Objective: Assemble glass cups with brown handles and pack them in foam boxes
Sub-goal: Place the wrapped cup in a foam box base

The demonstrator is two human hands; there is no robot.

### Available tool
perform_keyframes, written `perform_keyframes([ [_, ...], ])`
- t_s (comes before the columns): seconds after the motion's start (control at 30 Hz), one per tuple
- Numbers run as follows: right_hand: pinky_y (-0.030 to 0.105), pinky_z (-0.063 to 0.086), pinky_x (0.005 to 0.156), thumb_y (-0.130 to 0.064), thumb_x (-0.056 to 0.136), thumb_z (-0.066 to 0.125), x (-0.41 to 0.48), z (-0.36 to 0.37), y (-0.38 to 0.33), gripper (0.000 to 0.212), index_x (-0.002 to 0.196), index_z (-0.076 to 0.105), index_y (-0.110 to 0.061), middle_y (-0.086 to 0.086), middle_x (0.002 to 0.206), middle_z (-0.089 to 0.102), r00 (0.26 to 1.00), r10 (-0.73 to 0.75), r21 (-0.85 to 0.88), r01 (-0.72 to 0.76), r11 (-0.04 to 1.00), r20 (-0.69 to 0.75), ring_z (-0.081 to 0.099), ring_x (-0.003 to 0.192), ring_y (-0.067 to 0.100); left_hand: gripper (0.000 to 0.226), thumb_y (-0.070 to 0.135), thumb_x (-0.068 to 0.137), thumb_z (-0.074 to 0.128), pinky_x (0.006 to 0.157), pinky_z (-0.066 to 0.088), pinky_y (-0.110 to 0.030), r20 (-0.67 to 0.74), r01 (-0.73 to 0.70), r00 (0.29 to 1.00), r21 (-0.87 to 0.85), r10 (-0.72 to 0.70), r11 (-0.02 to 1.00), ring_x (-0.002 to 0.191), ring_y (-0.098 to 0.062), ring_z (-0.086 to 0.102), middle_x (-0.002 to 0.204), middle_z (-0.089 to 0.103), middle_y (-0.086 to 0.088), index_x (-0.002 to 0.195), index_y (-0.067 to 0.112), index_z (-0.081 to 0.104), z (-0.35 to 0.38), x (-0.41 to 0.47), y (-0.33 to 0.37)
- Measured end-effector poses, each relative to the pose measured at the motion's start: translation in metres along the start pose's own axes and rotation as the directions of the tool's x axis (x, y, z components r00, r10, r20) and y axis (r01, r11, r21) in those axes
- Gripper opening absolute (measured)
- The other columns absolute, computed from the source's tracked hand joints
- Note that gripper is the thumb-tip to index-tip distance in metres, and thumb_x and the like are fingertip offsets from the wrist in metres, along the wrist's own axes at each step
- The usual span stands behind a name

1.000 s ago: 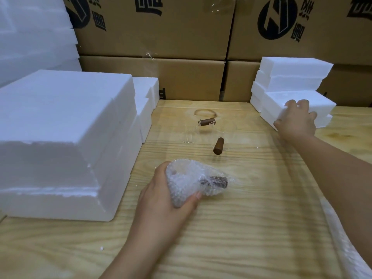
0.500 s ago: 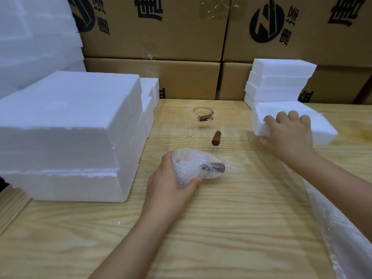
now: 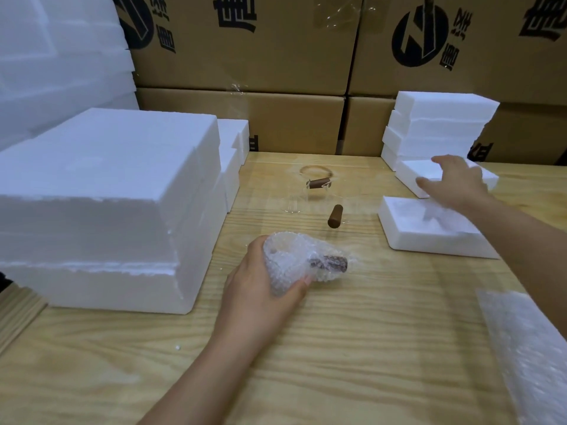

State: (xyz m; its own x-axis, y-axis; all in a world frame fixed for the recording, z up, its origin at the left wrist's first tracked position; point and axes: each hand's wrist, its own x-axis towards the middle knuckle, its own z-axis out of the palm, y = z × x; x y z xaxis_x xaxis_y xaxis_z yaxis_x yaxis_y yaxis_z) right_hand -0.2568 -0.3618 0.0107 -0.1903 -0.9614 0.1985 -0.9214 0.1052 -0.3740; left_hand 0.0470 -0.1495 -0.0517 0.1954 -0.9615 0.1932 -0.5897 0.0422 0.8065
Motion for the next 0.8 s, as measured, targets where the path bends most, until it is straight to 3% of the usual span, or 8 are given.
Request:
perform_keyframes([
  [0.1,0.052,0.028,0.101,-0.036,0.092,0.047,0.012,0.014,0.007,0.057,0.146,0.029,-0.035,0.009,0.146,0.038,0.977,0.084,-0.027,-0.080,0.996,0.194,0.019,0.138,0.031,0.071,0.052,0.073,0.072,0.097,0.044,-0.032,-0.010,-0.008,1.000,0.004,0.008,1.000,0.115,-0.009,0.051,0.121,0.053,0.018,0.132,0.037,0.034,0.000,0.000,0.000],
  [0.2,0.042,0.037,0.086,-0.023,0.092,0.047,0.012,0.014,0.000,0.053,0.144,0.035,-0.025,0.014,0.140,0.041,0.980,-0.010,0.034,0.003,0.999,0.200,0.041,0.117,0.031,0.072,0.052,0.073,0.072,0.098,0.043,-0.032,-0.018,-0.017,1.000,0.006,0.017,1.000,0.115,-0.009,0.051,0.122,0.054,0.018,0.132,0.036,0.034,0.001,0.001,-0.002],
  [0.3,0.036,0.042,0.078,-0.015,0.092,0.046,0.002,0.012,-0.006,0.047,0.139,0.043,-0.019,0.015,0.138,0.046,0.983,-0.072,0.034,0.067,0.997,0.170,0.050,0.100,0.027,0.073,0.052,0.073,0.072,0.099,0.043,-0.034,-0.014,-0.019,1.000,0.003,0.019,1.000,0.117,-0.011,0.050,0.124,0.053,0.016,0.133,0.035,0.034,0.001,0.001,-0.002],
  [0.43,0.037,0.048,0.081,-0.016,0.092,0.045,-0.030,0.011,-0.017,0.038,0.129,0.052,-0.018,0.011,0.124,0.060,0.998,-0.041,-0.012,0.042,0.999,0.038,0.058,0.100,0.030,0.072,0.050,0.074,0.074,0.099,0.044,-0.035,-0.007,-0.018,1.000,-0.003,0.018,1.000,0.117,-0.013,0.051,0.125,0.054,0.014,0.133,0.032,0.036,-0.001,0.001,0.000],
  [0.63,0.038,0.039,0.090,-0.016,0.093,0.044,-0.095,0.013,-0.043,0.036,0.127,0.054,-0.013,0.012,0.114,0.065,0.994,-0.045,0.003,0.046,0.999,-0.103,0.054,0.110,0.033,0.077,0.046,0.074,0.076,0.092,0.042,-0.028,-0.015,0.013,1.000,-0.008,-0.013,1.000,0.119,-0.019,0.052,0.129,0.054,0.006,0.136,0.025,0.037,0.001,0.005,0.003],
  [0.8,0.036,0.033,0.091,-0.017,0.094,0.045,-0.149,0.009,-0.058,0.034,0.126,0.054,-0.017,0.009,0.117,0.063,0.999,-0.042,-0.044,0.042,0.998,-0.003,0.048,0.117,0.032,0.081,0.044,0.076,0.075,0.098,0.043,-0.034,-0.063,0.037,0.997,-0.006,-0.037,0.999,0.122,-0.025,0.050,0.134,0.053,-0.002,0.141,0.020,0.031,0.000,0.002,0.004],
])
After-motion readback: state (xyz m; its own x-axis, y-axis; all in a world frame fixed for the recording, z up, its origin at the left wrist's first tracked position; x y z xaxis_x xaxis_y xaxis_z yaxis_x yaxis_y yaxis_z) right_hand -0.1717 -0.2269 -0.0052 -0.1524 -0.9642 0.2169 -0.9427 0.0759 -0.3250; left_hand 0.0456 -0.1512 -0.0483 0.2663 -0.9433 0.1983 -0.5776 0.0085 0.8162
